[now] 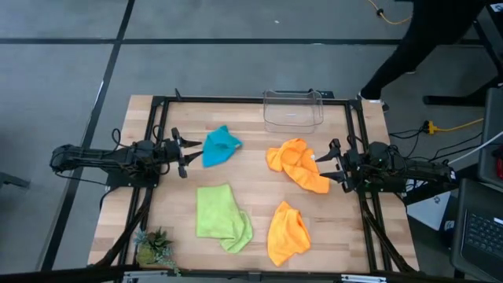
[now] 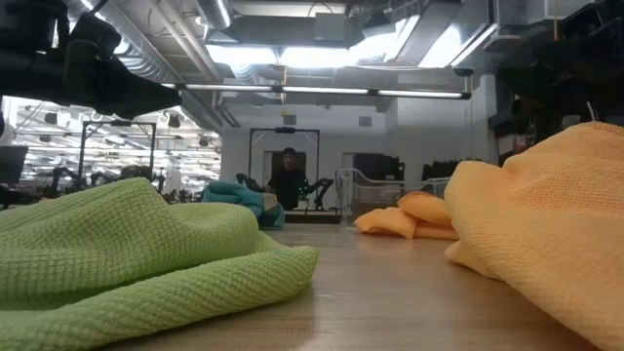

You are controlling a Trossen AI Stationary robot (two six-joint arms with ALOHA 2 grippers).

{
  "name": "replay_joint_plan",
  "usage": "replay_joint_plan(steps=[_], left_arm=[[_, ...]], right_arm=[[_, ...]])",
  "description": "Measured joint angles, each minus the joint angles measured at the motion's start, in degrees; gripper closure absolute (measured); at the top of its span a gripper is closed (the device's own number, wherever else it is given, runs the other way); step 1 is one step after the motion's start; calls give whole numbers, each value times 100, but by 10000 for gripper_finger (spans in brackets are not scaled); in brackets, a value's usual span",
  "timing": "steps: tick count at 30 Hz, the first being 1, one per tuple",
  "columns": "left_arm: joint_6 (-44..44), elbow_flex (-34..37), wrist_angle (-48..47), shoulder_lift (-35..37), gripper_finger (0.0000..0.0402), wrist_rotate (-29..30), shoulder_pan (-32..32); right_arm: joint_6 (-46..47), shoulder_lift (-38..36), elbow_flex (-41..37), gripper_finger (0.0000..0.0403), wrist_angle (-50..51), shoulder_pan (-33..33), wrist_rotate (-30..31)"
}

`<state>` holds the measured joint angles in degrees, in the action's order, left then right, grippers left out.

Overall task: Fold microfiber towels
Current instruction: Fold the top orange microfiber towel

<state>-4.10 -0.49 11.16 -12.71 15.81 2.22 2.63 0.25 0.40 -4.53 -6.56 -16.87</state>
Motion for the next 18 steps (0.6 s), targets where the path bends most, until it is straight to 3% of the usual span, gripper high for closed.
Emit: replay_joint_plan(steps=[13, 18], left_arm=[[-249, 0, 0, -1, 250, 0, 0], [-250, -2, 0, 0, 250, 0, 0]], right_arm=[[813, 1, 0, 160, 196, -1, 1926], [1280, 147, -2, 160, 274, -1, 2035]])
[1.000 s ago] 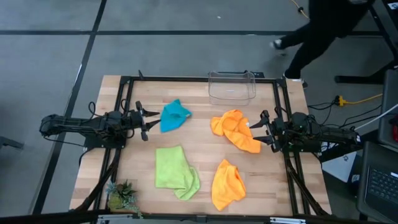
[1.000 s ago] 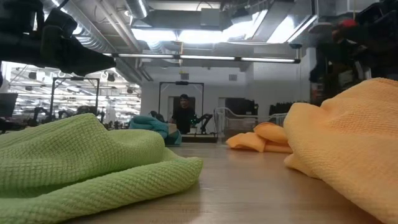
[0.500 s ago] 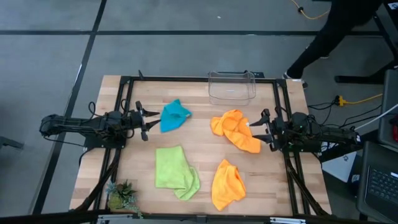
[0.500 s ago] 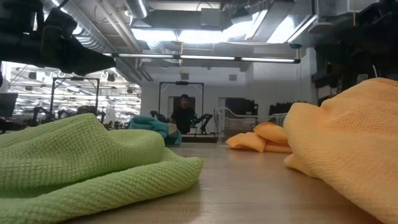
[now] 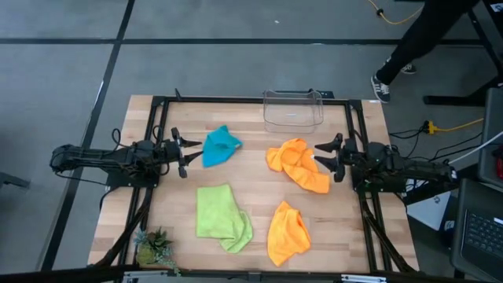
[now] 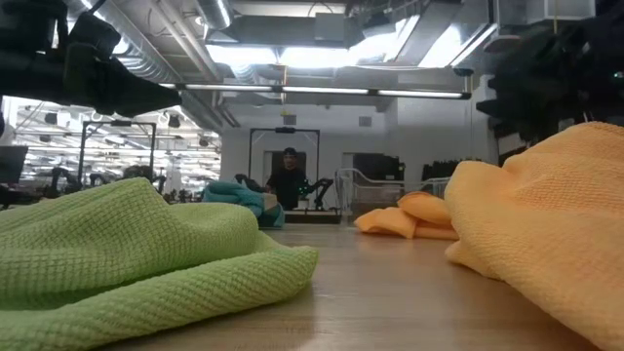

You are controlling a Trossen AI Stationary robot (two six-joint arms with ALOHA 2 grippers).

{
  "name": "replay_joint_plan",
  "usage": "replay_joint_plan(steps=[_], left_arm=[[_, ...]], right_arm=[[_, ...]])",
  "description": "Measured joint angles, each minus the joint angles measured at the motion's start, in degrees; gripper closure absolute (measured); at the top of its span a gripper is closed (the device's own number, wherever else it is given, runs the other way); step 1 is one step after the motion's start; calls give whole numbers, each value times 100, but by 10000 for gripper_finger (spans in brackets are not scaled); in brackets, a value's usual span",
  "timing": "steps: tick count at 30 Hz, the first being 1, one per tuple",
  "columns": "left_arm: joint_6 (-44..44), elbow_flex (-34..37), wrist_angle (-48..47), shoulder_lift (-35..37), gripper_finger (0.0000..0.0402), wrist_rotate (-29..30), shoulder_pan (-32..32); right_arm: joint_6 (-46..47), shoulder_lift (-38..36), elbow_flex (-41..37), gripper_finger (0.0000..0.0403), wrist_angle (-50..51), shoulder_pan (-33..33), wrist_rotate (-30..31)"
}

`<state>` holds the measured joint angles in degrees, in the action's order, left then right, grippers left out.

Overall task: Fold microfiber towels
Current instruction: Fold the top orange microfiber towel

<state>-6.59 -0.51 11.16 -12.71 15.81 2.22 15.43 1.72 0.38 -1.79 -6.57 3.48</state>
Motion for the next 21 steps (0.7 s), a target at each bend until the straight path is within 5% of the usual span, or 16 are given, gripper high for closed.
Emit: replay_joint_plan(steps=[10, 21], left_arm=[[2107, 2, 58, -1, 250, -144, 0], [2145, 2, 243, 0, 250, -92, 0]], right_arm=[[76, 679, 97, 160, -144, -3, 291], [82, 2609, 1756, 160, 1881, -477, 597]])
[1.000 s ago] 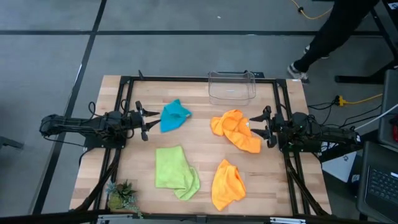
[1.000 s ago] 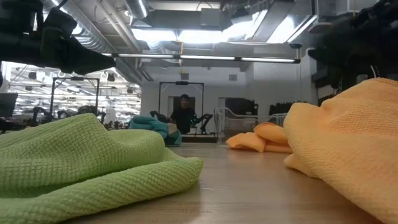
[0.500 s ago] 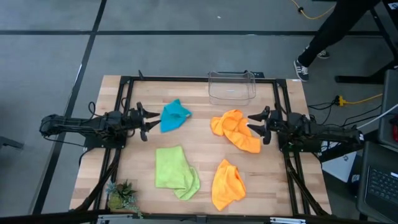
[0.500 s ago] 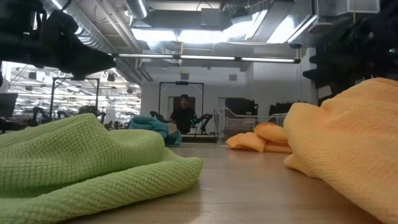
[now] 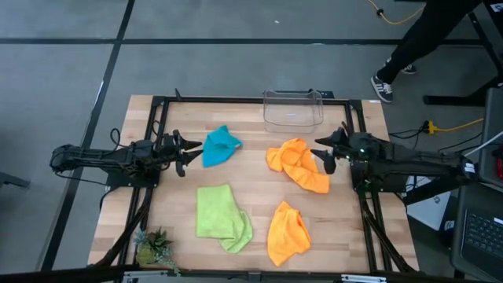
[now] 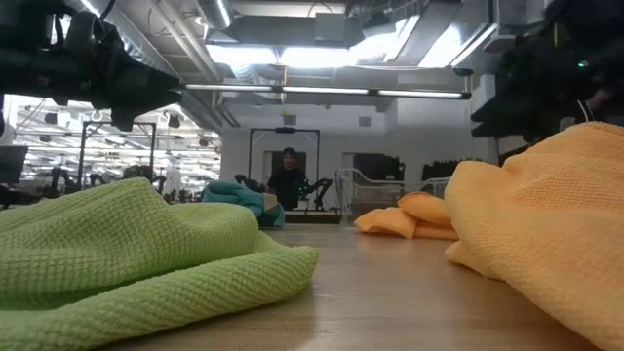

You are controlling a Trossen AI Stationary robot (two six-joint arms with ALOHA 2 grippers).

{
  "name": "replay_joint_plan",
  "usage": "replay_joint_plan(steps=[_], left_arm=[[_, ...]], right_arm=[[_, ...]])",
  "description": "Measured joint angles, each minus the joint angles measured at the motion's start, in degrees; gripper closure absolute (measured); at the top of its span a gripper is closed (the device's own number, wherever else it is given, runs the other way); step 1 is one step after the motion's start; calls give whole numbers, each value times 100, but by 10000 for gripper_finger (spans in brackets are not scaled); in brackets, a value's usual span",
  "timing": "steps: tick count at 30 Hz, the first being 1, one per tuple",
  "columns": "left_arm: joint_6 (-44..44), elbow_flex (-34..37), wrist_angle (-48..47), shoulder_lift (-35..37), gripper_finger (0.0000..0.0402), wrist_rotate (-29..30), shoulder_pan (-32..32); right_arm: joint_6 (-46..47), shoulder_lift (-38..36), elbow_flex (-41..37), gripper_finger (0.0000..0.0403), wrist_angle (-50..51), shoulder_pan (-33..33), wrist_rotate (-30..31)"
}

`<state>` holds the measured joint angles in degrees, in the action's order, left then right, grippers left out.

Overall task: Fold microfiber towels
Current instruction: Fold the top orange microfiber towel

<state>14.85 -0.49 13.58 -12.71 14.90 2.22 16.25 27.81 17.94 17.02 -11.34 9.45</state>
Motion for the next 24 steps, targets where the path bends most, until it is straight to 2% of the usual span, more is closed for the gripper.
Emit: replay_joint_plan(steps=[5, 12, 18, 24], left_arm=[[0, -1, 15, 0, 250, 0, 2], [-187, -2, 17, 0, 250, 2, 1], [-323, -1, 17, 0, 250, 4, 2], [-326, 0, 15, 0, 250, 4, 2]], right_arm=[[-376, 1436, 538, 160, 411, -168, -65], [-1237, 3095, 740, 160, 182, -174, -295], [-1941, 3931, 853, 160, -258, -174, 149], [-2159, 4416, 1130, 160, -371, -174, 195]])
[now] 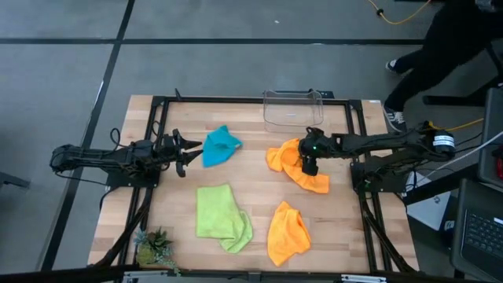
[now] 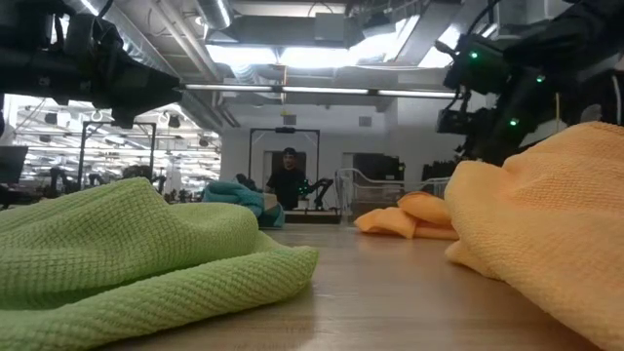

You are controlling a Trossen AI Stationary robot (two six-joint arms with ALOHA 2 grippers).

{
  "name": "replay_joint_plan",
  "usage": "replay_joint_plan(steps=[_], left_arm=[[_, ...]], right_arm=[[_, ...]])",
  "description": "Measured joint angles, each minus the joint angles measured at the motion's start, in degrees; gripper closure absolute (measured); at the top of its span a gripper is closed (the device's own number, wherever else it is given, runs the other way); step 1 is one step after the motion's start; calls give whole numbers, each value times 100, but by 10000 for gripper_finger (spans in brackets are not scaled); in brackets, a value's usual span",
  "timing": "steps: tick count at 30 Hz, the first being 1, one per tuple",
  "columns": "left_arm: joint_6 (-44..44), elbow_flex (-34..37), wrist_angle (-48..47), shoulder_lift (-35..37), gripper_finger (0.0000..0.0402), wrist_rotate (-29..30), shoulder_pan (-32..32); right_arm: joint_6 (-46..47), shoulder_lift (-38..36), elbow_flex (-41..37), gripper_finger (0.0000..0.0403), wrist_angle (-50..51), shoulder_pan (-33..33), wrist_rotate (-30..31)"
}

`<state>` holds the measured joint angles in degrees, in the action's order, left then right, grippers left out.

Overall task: Fold microfiber towels
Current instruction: Fold the top orange microfiber towel

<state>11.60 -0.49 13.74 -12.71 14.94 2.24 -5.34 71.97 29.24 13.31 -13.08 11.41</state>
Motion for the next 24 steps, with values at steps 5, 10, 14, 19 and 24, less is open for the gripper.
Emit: replay_joint_plan(steps=[5, 10, 14, 19, 24], left_arm=[[0, 0, -2, 0, 250, 0, -2], [0, 0, -20, 0, 250, 2, 0], [10, 0, -22, 0, 250, 2, -2], [22, 0, -31, 0, 250, 2, -2], [24, 0, -35, -1, 250, 2, -2]], right_arm=[[-134, 231, 295, 160, 36, -26, 686], [-104, 404, 341, 160, 136, -101, 338], [-97, 448, 341, 160, 49, -96, 183], [30, 447, 345, 160, -38, -101, 384], [33, 638, 345, 160, 37, -111, 917]])
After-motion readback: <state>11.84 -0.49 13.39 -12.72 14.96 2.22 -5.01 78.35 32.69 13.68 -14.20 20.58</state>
